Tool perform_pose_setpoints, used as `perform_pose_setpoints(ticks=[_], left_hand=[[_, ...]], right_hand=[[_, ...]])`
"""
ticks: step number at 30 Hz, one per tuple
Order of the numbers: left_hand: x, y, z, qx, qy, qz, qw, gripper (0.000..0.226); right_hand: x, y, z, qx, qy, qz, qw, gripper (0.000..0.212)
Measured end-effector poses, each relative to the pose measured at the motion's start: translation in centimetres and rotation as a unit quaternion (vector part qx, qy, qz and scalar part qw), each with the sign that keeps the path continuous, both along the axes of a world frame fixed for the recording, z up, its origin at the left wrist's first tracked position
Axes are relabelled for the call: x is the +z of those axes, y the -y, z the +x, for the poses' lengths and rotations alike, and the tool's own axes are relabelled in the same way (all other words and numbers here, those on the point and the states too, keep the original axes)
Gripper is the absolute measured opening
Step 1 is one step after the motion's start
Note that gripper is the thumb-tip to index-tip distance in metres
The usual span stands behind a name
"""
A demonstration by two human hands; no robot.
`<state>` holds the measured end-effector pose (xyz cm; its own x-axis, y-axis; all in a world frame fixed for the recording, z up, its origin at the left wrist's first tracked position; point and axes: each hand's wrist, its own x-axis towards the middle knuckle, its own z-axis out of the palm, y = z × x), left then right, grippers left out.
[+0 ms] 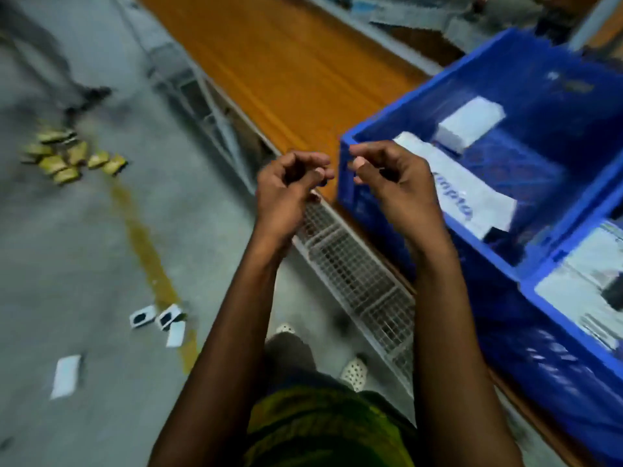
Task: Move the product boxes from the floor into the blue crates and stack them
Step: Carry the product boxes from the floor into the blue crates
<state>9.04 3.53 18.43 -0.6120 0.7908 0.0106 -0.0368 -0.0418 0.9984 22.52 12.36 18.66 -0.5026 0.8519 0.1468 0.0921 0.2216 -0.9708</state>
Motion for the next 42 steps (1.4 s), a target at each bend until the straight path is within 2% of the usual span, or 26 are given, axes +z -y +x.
perform_pose_setpoints(ticks=[4,12,16,20,24,30,35,42], left_hand=[[0.1,8.2,-5.6,0.140,-0.006,0.012,0.990,0.019],[-1.7,27.5,-14.4,0.336,0.013,0.003,0.942,0.017],[-2.5,39.6,-18.9,0.421,0.022,-0.021,0.906,0.018],[-3.5,50.9,-22.4,0.489,0.030,-0.052,0.870,0.020],[-4.1,58.9,-25.3,0.542,0.058,-0.058,0.836,0.019],[-7.6,66.5,-31.9,0.595,0.112,-0.063,0.793,0.020],[-11.9,70.5,-39.9,0.593,0.128,-0.093,0.790,0.021],[-16.8,75.1,-54.1,0.566,0.203,-0.215,0.770,0.024]], right_hand=[[-0.4,5.1,-6.9,0.137,0.029,0.026,0.990,0.014],[-1.4,20.7,-22.1,0.356,0.063,0.019,0.932,0.014],[-1.9,31.8,-30.3,0.438,0.069,0.005,0.896,0.015],[-3.4,43.4,-36.5,0.529,0.082,-0.019,0.844,0.016],[-5.0,52.0,-40.9,0.595,0.107,-0.015,0.796,0.013],[-8.1,58.0,-49.0,0.625,0.161,-0.019,0.763,0.012],[-12.9,58.1,-58.6,0.585,0.221,-0.069,0.777,0.017],[-17.4,59.5,-74.6,0.539,0.279,-0.087,0.790,0.019]])
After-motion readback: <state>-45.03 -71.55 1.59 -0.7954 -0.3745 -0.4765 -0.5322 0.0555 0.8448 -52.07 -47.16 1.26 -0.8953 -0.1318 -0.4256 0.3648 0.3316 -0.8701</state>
